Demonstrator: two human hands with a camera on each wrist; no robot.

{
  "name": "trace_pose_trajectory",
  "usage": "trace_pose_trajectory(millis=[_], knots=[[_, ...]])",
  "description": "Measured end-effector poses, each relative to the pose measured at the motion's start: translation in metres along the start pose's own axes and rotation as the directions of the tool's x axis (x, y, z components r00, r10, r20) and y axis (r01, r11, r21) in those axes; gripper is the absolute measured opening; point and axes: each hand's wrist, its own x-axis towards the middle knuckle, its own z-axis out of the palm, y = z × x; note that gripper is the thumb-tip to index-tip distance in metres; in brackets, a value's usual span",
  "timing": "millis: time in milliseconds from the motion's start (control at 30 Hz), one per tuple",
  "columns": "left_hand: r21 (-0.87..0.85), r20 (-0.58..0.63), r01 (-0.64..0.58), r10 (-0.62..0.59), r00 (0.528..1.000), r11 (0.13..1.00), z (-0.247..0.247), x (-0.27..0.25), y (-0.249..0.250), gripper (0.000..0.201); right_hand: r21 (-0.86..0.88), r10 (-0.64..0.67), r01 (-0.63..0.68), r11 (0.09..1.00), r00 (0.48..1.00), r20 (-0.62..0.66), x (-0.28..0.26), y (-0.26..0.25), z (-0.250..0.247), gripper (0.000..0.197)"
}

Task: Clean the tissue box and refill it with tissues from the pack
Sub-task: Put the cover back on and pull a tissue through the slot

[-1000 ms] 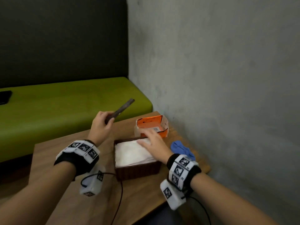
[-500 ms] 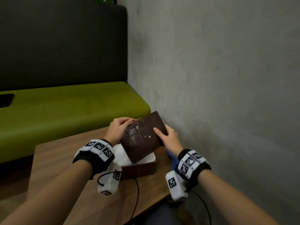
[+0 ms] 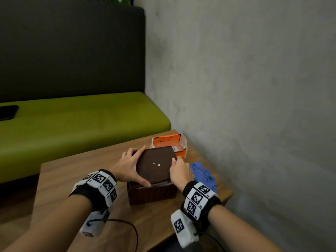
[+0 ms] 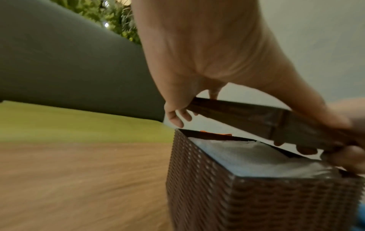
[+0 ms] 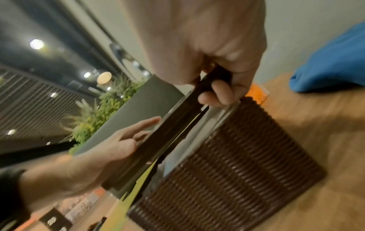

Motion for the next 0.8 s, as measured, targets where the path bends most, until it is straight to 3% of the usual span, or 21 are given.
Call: trace_pose_trajectory(millis=[100, 200, 333, 700, 800], knots=[[0.029, 0.007, 0.002, -0.002, 1.000, 1.000, 0.001, 0.000, -0.003, 0.165, -0.148, -0.062, 0.054, 0.988, 0.997, -0.048, -0.004, 0.000, 0.000, 0.038], [0.051, 0.023, 0.002, -0.003, 1.000, 0.999, 0.004, -0.001, -0.003, 0.151, -0.172, -0.125, 0.110, 0.979, 0.989, -0.080, -0.007, 0.004, 0.002, 0.037], [0.066, 0.066, 0.001, -0.005, 0.998, 0.998, 0.006, 0.001, -0.006, 0.167, -0.139, -0.144, 0.131, 0.981, 0.986, -0.082, -0.007, 0.008, 0.005, 0.037], [0.135, 0.090, -0.029, 0.017, 0.996, 0.990, 0.015, 0.006, -0.016, 0.160, -0.242, -0.103, 0.111, 0.964, 0.994, 0.045, -0.007, 0.007, 0.008, 0.031], [-0.007, 0.047, -0.044, 0.044, 0.998, 0.999, 0.020, 0.002, -0.021, 0.155, -0.151, -0.144, 0.154, 0.976, 0.987, 0.076, -0.004, 0.009, 0.010, 0.045]])
